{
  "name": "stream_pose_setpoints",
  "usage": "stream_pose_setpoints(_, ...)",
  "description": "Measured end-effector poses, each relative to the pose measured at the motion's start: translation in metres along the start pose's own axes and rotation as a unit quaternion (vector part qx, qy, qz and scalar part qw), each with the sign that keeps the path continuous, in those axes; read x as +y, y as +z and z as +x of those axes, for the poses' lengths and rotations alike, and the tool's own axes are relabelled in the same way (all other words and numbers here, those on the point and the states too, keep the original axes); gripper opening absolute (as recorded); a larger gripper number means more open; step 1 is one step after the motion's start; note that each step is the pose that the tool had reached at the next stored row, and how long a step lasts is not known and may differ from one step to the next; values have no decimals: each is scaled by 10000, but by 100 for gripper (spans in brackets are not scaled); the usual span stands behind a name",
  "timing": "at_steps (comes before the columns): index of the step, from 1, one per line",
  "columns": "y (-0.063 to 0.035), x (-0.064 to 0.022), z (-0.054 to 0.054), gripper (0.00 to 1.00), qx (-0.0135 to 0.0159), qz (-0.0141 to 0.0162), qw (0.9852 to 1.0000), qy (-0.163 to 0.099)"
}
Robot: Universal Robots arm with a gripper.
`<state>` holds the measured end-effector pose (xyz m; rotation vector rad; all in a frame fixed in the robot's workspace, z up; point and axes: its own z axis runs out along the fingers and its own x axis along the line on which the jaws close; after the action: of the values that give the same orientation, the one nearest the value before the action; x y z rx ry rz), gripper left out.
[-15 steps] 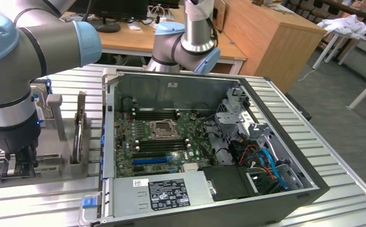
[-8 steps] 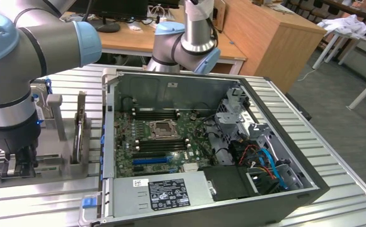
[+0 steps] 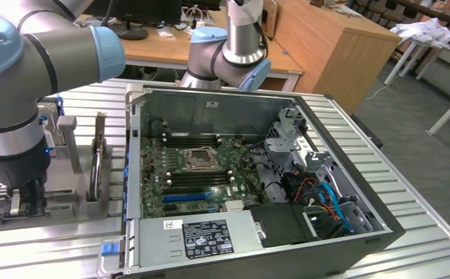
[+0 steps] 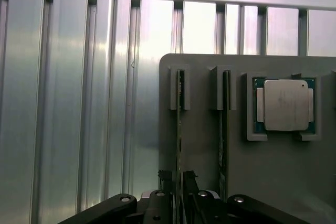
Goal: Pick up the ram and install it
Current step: 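Pick up the ram and move it above insertion slot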
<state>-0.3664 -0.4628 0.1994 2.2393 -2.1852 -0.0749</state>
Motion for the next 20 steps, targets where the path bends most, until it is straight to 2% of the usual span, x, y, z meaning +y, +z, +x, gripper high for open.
stream_pose_setpoints(20,-19,-10,0,23,1,-2,10000,0)
